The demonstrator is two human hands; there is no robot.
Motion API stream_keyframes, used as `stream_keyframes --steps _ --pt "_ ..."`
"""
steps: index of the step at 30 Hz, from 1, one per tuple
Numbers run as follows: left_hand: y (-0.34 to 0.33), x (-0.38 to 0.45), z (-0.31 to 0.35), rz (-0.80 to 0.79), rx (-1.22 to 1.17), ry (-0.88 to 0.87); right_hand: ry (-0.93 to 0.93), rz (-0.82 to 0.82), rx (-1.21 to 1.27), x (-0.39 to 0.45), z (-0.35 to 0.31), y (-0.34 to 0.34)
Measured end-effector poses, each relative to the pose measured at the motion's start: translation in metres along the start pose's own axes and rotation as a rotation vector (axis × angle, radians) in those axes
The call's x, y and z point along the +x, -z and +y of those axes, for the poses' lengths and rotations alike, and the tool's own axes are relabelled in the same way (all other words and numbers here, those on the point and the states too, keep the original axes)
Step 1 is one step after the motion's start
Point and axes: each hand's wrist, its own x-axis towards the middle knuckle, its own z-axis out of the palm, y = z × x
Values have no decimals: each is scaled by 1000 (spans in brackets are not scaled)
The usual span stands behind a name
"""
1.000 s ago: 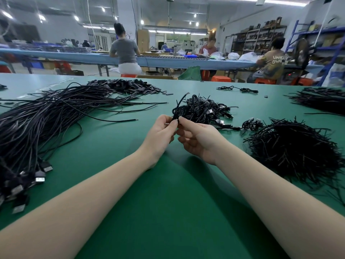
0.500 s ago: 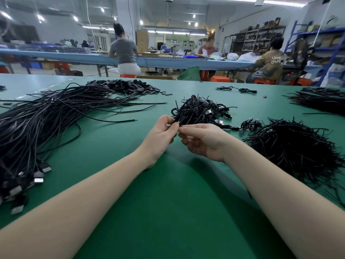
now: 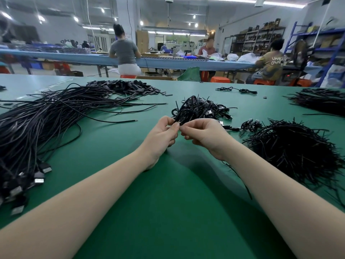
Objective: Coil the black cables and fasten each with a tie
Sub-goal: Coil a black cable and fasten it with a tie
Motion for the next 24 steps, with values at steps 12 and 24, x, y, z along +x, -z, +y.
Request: stream_keyframes --steps 12,24 --pt "4 7 48 -92 128 620 1142 324 -1372 -7 -7 -4" --pt "57 20 53 -191 345 95 326 242 -279 1 -16 -13"
